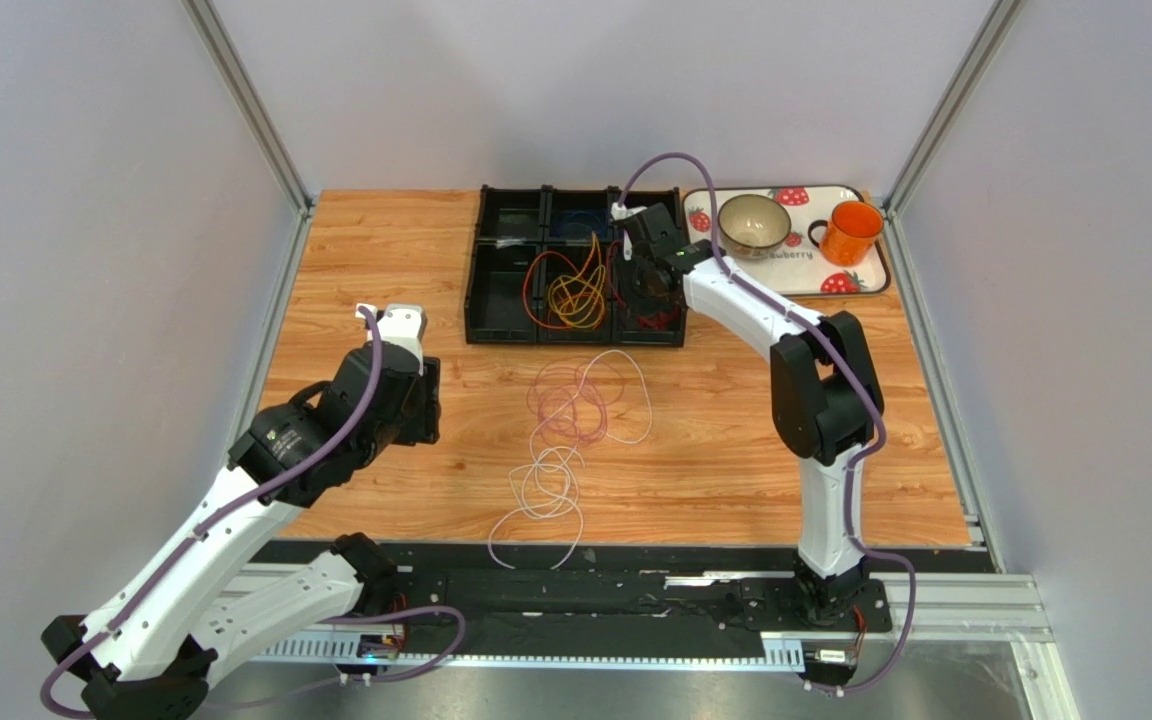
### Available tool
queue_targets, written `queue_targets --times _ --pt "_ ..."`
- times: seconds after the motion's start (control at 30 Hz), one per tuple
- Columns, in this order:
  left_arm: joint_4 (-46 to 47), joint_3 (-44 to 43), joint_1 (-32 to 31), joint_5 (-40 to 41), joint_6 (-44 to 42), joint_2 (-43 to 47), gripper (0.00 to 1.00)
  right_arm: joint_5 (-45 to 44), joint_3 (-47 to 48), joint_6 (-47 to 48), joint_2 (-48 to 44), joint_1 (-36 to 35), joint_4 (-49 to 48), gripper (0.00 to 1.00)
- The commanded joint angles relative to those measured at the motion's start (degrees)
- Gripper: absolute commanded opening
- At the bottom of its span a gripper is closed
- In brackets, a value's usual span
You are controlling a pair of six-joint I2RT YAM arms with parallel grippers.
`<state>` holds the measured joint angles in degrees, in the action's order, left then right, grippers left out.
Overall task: Untangle the cables
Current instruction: Place the cable in the bin.
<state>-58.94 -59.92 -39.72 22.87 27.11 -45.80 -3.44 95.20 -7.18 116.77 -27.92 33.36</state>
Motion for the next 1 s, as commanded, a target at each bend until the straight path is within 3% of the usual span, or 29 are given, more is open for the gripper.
queue_targets --times 0.0,0.27,0.97 --pt "0.5 0.1 0.3 0.3 0.1 0.2 0.54 0.0 0.6 0.8 0.4 0.3 -1.8 0.27" --pt "0.5 0.1 0.3 0.3 0.2 -0.1 0.54 -1.1 0.8 0.3 0.3 1.1 -2.2 0.01" --pt "0.3 0.2 0.3 0.4 0.3 -0.3 0.54 -4.4 1.5 -5.0 2.4 6.4 -1.1 0.0"
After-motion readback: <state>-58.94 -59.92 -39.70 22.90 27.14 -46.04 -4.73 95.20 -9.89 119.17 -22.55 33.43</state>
